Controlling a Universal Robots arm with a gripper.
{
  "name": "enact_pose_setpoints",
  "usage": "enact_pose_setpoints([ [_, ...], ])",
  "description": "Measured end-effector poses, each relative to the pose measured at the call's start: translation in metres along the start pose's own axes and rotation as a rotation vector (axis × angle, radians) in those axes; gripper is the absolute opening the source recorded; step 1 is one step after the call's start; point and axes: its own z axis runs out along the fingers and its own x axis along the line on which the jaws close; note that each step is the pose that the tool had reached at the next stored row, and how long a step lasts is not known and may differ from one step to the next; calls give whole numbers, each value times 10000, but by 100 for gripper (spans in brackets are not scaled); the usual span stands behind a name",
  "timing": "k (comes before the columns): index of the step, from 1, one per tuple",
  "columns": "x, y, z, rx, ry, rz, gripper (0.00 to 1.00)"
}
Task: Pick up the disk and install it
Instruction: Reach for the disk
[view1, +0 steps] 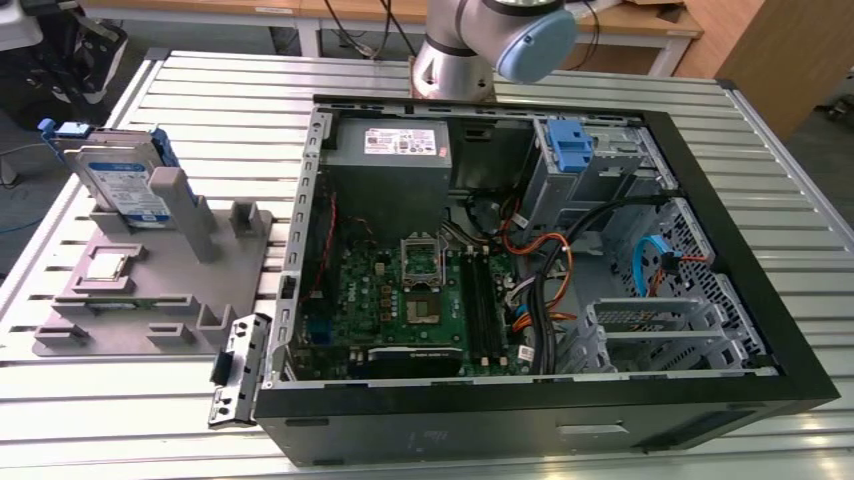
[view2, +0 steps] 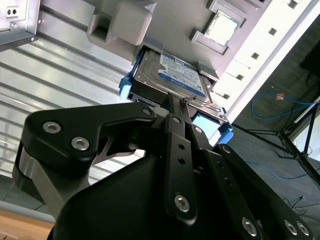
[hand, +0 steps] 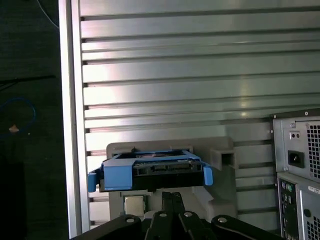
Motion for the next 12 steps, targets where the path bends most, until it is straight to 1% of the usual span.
enact_pose_setpoints([
  [1,0,1,3,3,39,2,11],
  [2,0,1,5,10,141,6,11],
  [3,1,0,6,17,216,9,11],
  [8,0,1,9,16,221,9,11],
  [12,4,31,33,18,222,9,11],
])
